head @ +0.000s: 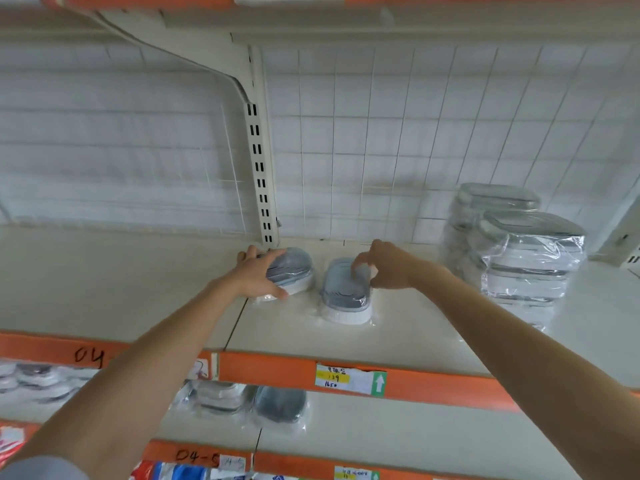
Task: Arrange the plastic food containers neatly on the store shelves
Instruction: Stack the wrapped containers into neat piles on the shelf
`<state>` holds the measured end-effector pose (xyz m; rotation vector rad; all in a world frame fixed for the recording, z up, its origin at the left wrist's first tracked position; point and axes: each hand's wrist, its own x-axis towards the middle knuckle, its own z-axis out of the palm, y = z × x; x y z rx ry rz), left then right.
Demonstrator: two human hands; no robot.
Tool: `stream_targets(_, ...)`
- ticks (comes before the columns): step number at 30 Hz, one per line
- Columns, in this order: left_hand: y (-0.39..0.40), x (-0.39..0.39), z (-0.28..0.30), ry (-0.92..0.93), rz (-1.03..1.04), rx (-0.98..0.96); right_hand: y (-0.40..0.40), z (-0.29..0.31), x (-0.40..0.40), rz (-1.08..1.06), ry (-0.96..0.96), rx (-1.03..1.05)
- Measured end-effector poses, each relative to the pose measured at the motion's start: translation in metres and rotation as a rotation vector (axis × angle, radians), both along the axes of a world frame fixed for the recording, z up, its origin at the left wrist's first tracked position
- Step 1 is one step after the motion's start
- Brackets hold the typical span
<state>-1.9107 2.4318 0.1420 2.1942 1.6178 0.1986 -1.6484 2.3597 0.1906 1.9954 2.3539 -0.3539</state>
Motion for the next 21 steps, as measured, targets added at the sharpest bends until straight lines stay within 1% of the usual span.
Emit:
stream_targets(1, 0.000, 0.003, 0.001, -0.048, 0.029, 0.028, 0.000, -0.004, 0.002, -0.005, -0.008, 0.004)
stream_targets(4, 0.001, 0.005, 0.012, -0.183, 0.108, 0.129, 0.000, -0.015, -0.007, -0.008, 0.072, 0.019)
stream_targets(7, 0.001, 0.013, 0.028, -0.284, 0.092, 0.214, 0.002, -0.020, -0.016, -0.034, 0.179, 0.088)
stream_targets(9, -0.002, 0.022, 0.037, -0.361, 0.048, 0.246, 0.004, -0.017, -0.015, -0.111, 0.311, 0.135)
stream_targets(10, -0.005, 0.028, 0.039, -0.369, 0.000, 0.251, 0.006, -0.014, -0.011, -0.165, 0.370, 0.177)
stream_targets(12, -0.013, 0.039, 0.039, -0.310, -0.119, 0.234, 0.007, -0.008, -0.002, -0.253, 0.487, 0.248)
stream_targets(14, -0.021, 0.046, 0.033, -0.245, -0.192, 0.215, 0.005, -0.003, 0.001, -0.244, 0.641, 0.261)
stream_targets(15, -0.025, 0.047, 0.029, -0.238, -0.205, 0.211, 0.004, -0.001, 0.001, -0.207, 0.681, 0.250)
stream_targets(16, -0.028, 0.046, 0.025, -0.247, -0.206, 0.207, 0.003, 0.001, 0.000, -0.164, 0.679, 0.230)
stream_targets(18, -0.035, 0.042, 0.016, -0.256, -0.171, 0.165, 0.001, 0.002, -0.002, -0.087, 0.582, 0.167)
stream_targets(21, -0.043, 0.032, 0.000, -0.181, -0.130, 0.085, 0.001, -0.003, -0.006, -0.027, 0.437, 0.063)
